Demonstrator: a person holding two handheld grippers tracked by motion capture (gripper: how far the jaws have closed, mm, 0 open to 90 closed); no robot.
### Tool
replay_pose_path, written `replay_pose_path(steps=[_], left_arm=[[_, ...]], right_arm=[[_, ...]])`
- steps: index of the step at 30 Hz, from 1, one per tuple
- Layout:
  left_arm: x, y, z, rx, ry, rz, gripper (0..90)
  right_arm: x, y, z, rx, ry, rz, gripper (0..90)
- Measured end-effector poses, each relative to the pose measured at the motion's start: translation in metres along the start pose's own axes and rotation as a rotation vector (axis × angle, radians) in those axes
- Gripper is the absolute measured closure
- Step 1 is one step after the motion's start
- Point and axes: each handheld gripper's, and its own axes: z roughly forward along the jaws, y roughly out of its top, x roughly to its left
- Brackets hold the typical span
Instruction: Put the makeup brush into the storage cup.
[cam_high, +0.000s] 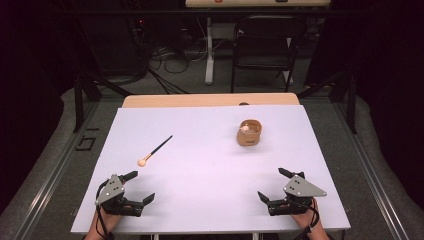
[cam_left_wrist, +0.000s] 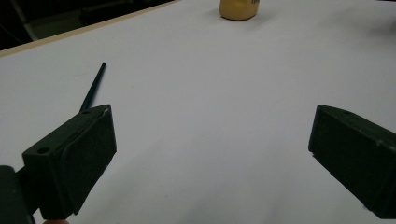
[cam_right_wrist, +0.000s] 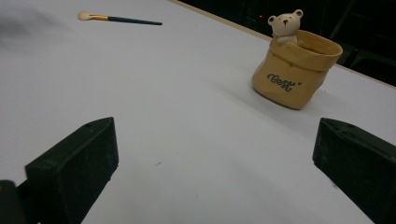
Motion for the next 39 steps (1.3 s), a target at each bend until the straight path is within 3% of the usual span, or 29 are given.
replay_pose_path(steps=[10, 16, 21, 32, 39], left_arm=[[0.001, 0.001, 0.003, 0.038, 0.026, 0.006, 1.6], [0.004, 0.003, 0.008, 0.056, 0.024, -0.011, 2.9], [0.011, 0.007, 0.014, 0.115, 0.035, -0.048, 2.3], [0.033, 0.025, 0.025, 0.237, 0.085, -0.043, 1.7], [0.044, 0.036, 0.033, 0.302, 0.082, -0.057, 0.3]], right_arm=[[0.001, 0.000, 0.000, -0.004, -0.008, -0.005, 0.0], [0.001, 0.000, 0.000, -0.003, -0.005, -0.010, 0.0], [-0.002, -0.001, -0.001, -0.003, -0.012, 0.002, 0.0], [-0.001, -0.001, -0.002, -0.003, -0.017, 0.003, 0.0], [-0.002, -0.001, -0.003, -0.005, -0.020, 0.005, 0.0]])
